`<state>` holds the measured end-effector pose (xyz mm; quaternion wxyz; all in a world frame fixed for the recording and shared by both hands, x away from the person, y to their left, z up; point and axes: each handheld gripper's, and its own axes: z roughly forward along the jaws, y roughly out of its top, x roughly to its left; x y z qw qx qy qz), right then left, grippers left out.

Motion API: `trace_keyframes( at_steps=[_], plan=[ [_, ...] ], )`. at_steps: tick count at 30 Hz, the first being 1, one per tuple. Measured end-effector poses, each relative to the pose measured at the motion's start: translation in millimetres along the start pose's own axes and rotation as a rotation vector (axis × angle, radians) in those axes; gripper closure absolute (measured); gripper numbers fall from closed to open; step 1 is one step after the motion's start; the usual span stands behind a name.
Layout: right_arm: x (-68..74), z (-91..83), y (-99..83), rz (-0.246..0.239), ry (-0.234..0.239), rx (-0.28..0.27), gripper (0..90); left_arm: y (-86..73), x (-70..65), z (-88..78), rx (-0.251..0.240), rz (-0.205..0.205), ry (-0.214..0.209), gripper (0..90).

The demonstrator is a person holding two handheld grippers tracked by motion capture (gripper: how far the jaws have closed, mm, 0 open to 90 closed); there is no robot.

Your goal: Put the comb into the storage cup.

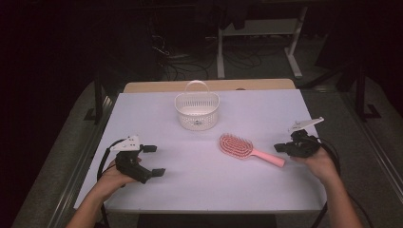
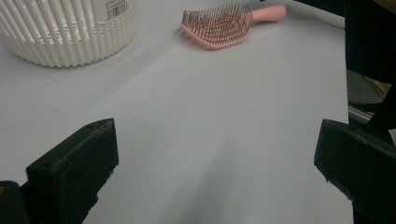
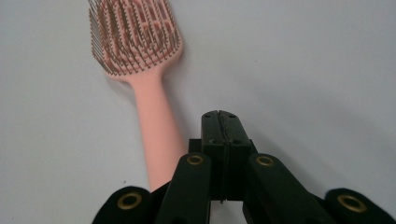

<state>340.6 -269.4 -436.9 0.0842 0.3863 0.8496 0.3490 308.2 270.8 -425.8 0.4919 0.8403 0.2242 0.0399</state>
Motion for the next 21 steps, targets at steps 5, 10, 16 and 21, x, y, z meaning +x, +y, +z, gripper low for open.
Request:
trace_keyframes(
  at_steps=[5, 10, 16, 21],
  plan=[
    [0.3, 5.1, -2.5, -0.01, 0.016, 0.043, 88.7, 0.0, 0.2, -0.3, 0.0, 0.0, 0.002, 0.0],
    [0.7, 7.2, -3.1, -0.014, 0.023, 0.058, 88.7, 0.0, -0.2, 0.0, -0.001, 0.0, -0.001, 0.0],
    [-0.2, 8.1, -4.2, -0.009, 0.028, 0.067, 88.8, 0.0, -0.4, 0.2, 0.0, -0.001, -0.001, 0.0],
    [0.7, 10.2, -5.6, -0.017, 0.037, 0.08, 88.8, 0.0, -0.5, 0.3, 0.0, 0.0, -0.001, 0.0]
  ],
)
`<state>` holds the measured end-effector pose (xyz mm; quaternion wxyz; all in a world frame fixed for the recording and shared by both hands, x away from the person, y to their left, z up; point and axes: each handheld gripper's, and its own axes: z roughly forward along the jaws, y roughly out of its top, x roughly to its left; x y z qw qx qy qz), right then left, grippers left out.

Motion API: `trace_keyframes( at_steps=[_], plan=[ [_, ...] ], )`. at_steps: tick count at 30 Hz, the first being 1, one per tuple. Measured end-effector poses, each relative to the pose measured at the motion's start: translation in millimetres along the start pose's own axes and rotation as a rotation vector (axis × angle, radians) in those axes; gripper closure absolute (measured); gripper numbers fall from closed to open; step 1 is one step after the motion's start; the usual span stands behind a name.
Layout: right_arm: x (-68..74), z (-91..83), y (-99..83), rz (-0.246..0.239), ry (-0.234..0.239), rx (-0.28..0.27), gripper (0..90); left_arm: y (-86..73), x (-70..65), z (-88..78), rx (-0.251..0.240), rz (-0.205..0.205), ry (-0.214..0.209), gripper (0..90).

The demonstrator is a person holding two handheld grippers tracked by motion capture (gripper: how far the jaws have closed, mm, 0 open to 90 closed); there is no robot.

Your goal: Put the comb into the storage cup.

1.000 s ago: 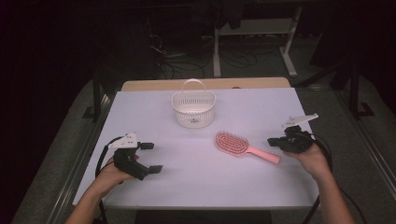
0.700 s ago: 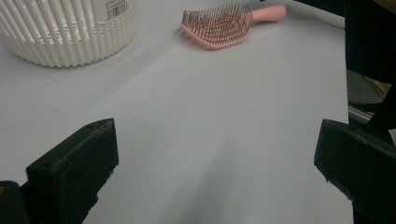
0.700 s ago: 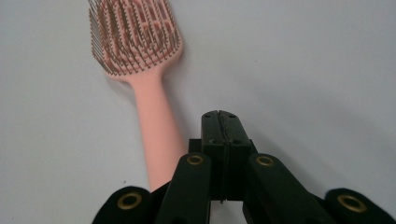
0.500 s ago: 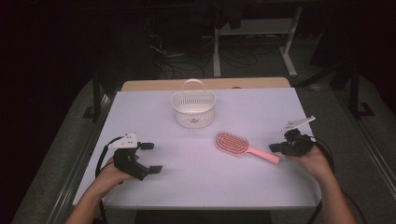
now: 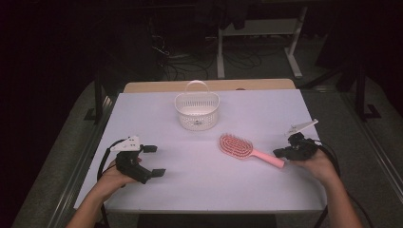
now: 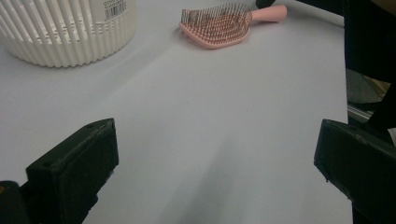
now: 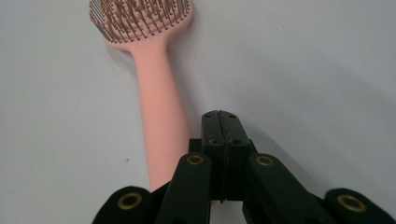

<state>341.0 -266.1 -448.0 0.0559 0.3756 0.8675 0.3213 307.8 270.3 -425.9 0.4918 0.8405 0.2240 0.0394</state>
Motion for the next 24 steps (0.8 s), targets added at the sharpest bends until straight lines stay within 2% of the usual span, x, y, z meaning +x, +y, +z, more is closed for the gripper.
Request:
trace_keyframes(
  at_steps=[17, 24],
  plan=[
    [13.4, 4.5, -3.3, -0.031, 0.04, 0.039, 88.8, 0.1, 0.0, -0.8, -0.002, 0.002, -0.001, 0.0],
    [18.0, 4.4, -3.7, -0.041, 0.041, 0.046, 88.8, 0.2, 0.0, -0.8, -0.002, 0.003, -0.001, 0.0]
  ],
)
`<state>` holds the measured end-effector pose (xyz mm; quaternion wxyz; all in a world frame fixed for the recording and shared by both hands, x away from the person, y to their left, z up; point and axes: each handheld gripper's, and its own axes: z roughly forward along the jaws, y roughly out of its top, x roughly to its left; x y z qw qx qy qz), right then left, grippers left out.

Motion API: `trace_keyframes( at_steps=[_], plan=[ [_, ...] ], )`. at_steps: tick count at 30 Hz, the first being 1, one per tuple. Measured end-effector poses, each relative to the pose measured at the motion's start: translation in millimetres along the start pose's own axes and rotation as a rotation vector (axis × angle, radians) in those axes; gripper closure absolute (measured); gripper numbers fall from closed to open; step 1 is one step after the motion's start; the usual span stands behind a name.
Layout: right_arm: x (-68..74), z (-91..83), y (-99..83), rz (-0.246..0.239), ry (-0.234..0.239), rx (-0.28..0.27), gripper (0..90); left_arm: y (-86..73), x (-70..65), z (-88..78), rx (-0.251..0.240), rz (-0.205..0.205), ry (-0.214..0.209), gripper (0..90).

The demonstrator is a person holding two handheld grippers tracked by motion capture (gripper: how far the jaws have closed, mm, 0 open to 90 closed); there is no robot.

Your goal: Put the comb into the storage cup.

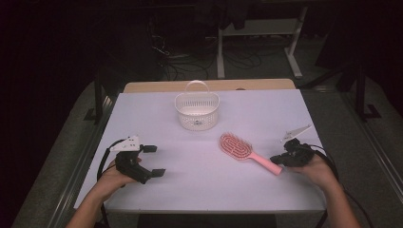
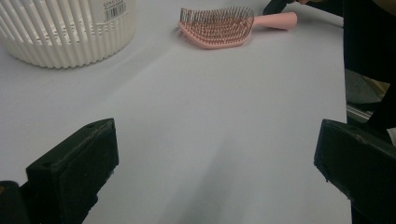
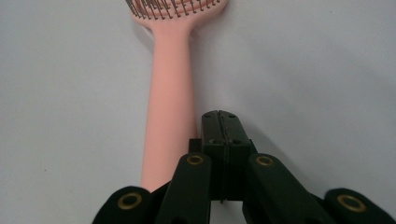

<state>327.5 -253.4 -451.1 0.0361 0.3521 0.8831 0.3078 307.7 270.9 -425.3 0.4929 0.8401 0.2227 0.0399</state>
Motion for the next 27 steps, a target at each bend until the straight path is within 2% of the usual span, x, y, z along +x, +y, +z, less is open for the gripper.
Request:
trace_keyframes(
  at_steps=[5, 7, 14, 16, 17, 18, 19, 20, 23, 26, 27],
  plan=[
    [0.2, -2.7, 0.3, 0.007, -0.014, -0.024, 88.6, -0.1, 0.1, -0.1, 0.0, 0.0, 0.0, 0.0],
    [0.1, -4.9, 0.2, 0.012, -0.026, -0.044, 84.8, -0.1, 0.2, -0.1, -0.001, -0.001, 0.0, 0.0],
    [5.0, -13.5, 2.2, 0.043, -0.052, -0.118, 67.8, 0.1, -0.2, 0.2, -0.001, -0.001, 0.001, 0.0],
    [8.2, -15.7, 4.3, 0.048, -0.046, -0.144, 61.6, 0.2, -0.3, 0.3, 0.0, -0.003, 0.0, 0.0],
    [8.2, -15.7, 4.3, 0.048, -0.046, -0.144, 61.6, 0.2, -0.3, 0.3, 0.0, -0.003, 0.0, 0.0],
    [10.3, -16.7, 5.5, 0.051, -0.046, -0.161, 59.2, 0.3, -0.2, 0.3, -0.001, -0.002, 0.001, 0.0],
    [16.5, -19.1, 9.9, 0.052, -0.036, -0.2, 51.3, 0.3, -0.2, 0.4, -0.002, -0.002, 0.0, 0.0],
    [18.2, -19.4, 11.1, 0.052, -0.034, -0.212, 48.9, 0.3, -0.2, 0.4, -0.002, -0.002, 0.0, 0.0],
    [25.4, -18.6, 15.8, 0.049, -0.035, -0.232, 40.1, 0.4, -0.4, 0.4, -0.002, -0.002, 0.0, 0.0],
    [30.5, -16.7, 18.4, 0.041, -0.035, -0.241, 37.1, 0.4, -0.2, 0.2, -0.003, -0.002, 0.001, 0.0],
    [36.3, -13.4, 21.1, 0.03, -0.021, -0.251, 33.1, 0.5, -0.1, 0.0, -0.004, -0.002, 0.0, 0.0]
  ],
)
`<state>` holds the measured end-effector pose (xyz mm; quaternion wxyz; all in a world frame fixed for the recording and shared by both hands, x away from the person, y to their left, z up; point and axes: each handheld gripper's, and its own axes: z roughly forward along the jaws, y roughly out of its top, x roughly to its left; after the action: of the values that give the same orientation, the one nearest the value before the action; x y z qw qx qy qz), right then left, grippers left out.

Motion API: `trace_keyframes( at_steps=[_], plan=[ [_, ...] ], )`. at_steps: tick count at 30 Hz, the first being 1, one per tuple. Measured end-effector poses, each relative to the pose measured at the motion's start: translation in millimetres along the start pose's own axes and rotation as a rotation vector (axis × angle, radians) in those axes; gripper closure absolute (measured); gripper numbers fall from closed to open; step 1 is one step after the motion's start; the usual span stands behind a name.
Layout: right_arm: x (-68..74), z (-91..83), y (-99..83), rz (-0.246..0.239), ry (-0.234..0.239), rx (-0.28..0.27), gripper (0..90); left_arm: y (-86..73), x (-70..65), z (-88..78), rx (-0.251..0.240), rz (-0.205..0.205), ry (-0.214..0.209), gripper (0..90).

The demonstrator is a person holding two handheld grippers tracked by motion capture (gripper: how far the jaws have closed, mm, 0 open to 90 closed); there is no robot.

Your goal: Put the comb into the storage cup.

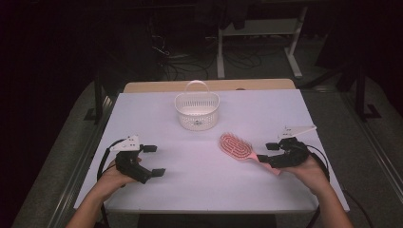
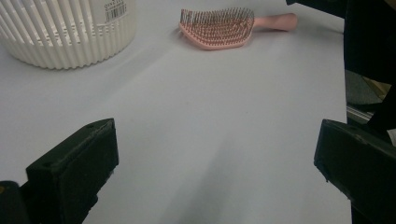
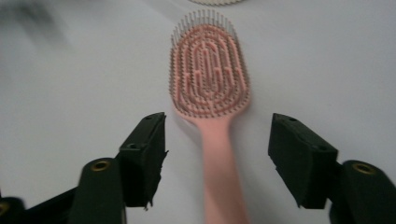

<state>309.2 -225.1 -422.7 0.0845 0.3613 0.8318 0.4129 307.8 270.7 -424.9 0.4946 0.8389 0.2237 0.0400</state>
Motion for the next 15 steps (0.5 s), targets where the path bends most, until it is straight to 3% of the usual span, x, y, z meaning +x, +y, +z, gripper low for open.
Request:
trace_keyframes(
  at_steps=[7, 9, 10, 15],
  plan=[
    [17.2, 7.5, 6.4, -0.019, 0.027, -0.051, 20.6, -0.1, -0.1, 0.3, 0.002, 0.0, 0.001, 0.0],
    [17.2, 7.5, 6.4, -0.019, 0.027, -0.051, 20.6, -0.1, -0.1, 0.4, 0.002, 0.0, 0.001, 0.0],
    [24.3, 10.0, 7.8, -0.026, 0.024, -0.073, 14.9, 0.2, -0.4, 0.4, 0.001, 0.0, 0.001, 0.0],
    [34.9, 15.0, 5.3, -0.023, 0.035, -0.1, 7.2, 0.5, -0.8, 0.5, 0.0, 0.001, 0.002, 0.0]
  ],
)
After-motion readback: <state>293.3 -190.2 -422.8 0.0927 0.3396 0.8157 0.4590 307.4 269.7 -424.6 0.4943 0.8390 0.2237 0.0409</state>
